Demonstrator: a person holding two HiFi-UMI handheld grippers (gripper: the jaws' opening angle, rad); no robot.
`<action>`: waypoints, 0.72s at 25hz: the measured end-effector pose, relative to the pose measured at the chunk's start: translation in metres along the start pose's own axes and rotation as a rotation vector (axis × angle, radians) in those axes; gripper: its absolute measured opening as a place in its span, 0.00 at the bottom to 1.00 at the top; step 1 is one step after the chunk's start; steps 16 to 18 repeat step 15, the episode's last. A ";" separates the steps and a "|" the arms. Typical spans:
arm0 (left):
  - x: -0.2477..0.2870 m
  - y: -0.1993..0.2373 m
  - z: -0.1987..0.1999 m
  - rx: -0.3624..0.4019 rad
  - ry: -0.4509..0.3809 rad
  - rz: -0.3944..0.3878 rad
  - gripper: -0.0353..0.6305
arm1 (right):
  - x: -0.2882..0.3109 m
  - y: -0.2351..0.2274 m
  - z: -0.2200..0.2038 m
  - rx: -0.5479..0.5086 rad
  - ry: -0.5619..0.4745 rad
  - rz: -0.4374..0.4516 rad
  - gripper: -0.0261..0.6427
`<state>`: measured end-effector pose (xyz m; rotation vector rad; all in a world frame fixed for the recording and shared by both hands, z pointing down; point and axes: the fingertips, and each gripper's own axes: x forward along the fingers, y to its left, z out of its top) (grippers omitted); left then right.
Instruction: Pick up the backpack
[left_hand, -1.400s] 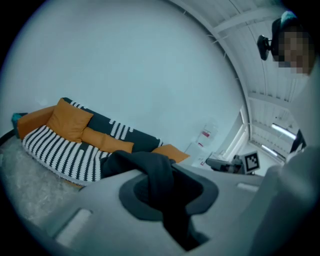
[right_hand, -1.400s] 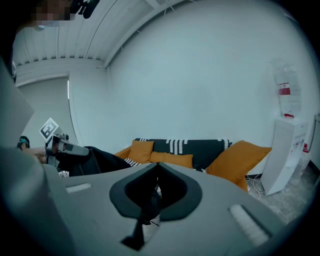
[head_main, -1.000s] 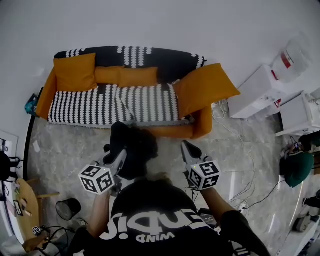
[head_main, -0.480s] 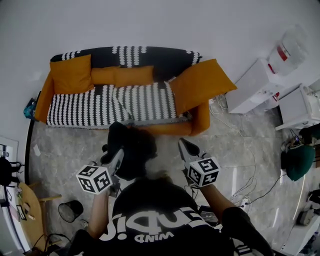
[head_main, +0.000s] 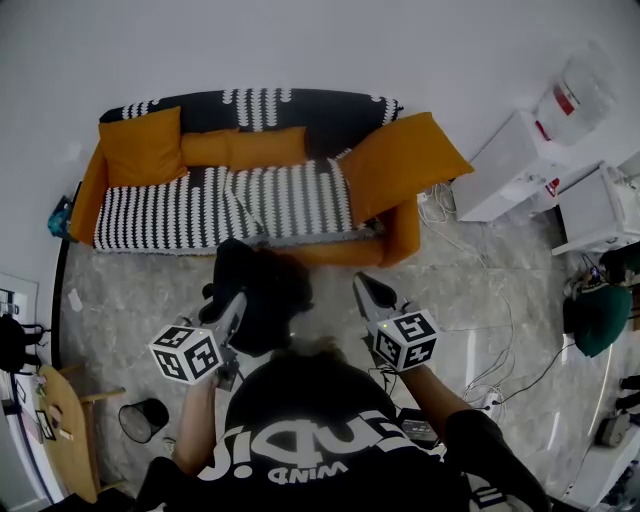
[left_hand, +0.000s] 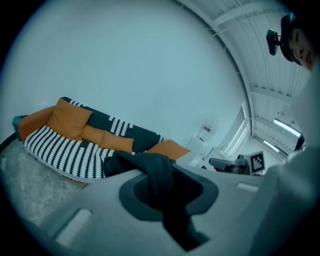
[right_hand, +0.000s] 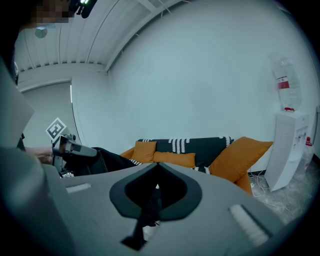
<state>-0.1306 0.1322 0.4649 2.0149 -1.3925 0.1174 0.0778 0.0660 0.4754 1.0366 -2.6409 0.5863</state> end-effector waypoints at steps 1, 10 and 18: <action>0.001 0.000 0.000 0.001 0.001 0.001 0.14 | 0.000 0.000 -0.001 0.001 0.000 -0.001 0.04; 0.010 -0.006 -0.003 0.028 0.015 0.018 0.14 | 0.001 0.002 -0.006 0.006 0.002 0.000 0.04; 0.011 -0.009 0.002 0.015 0.004 0.010 0.14 | 0.001 0.005 -0.006 -0.009 0.010 0.017 0.04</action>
